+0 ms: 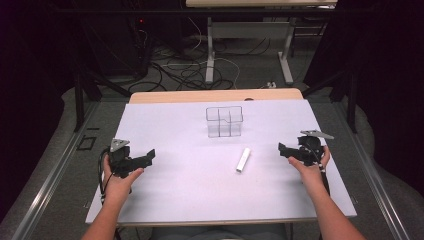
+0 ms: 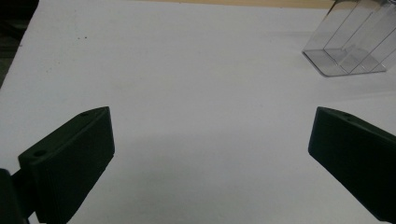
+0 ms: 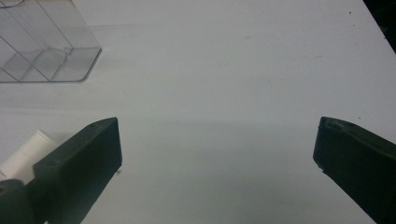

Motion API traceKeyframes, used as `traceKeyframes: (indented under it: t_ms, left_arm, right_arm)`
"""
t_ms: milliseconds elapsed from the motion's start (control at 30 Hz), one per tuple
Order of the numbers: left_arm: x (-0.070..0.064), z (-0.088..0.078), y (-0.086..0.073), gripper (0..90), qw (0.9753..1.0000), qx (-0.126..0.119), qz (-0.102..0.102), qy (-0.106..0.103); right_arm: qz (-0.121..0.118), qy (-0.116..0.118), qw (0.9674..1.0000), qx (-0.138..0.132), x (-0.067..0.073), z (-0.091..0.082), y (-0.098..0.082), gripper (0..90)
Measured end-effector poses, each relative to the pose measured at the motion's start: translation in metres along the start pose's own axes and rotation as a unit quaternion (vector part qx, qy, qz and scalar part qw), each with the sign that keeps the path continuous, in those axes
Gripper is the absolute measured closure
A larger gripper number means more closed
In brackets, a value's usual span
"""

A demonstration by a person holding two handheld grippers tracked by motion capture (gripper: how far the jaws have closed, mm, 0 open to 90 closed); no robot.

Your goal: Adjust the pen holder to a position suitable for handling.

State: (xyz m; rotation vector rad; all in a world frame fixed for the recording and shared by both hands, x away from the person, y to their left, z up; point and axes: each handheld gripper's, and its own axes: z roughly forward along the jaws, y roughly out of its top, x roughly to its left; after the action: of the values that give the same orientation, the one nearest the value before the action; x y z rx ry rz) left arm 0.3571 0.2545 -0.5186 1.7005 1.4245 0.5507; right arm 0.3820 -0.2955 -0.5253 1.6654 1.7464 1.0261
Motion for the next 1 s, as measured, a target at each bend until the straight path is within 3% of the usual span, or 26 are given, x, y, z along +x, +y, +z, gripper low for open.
traceKeyframes:
  t_ms: [233, 333, 500, 767, 1000]
  left_arm:
    - [0.0, 0.001, -0.001, 0.4, 1.0, 0.0, -0.005, -0.003]
    - [0.0, -0.002, -0.001, 0.4, 1.0, 0.001, -0.004, 0.0]
    - [0.0, -0.005, 0.0, 0.4, 1.0, -0.003, -0.006, 0.0]
    - [0.002, -0.005, -0.001, 0.5, 1.0, -0.001, -0.008, 0.005]
    - [0.001, -0.004, -0.001, 0.9, 1.0, 0.001, -0.007, 0.001]
  right_arm:
    - [-0.018, 0.012, 0.9997, 0.007, 0.008, 0.005, -0.002, 15.4]
    - [-0.034, 0.017, 0.9992, 0.009, 0.012, 0.006, -0.002, 16.3]
    - [-0.036, 0.037, 0.9985, 0.018, 0.018, 0.005, 0.0, 21.9]
    - [-0.039, 0.046, 0.9979, 0.022, 0.035, 0.006, 0.022, 32.2]
    - [-0.032, 0.08, 0.996, 0.023, 0.056, 0.013, 0.055, 31.9]
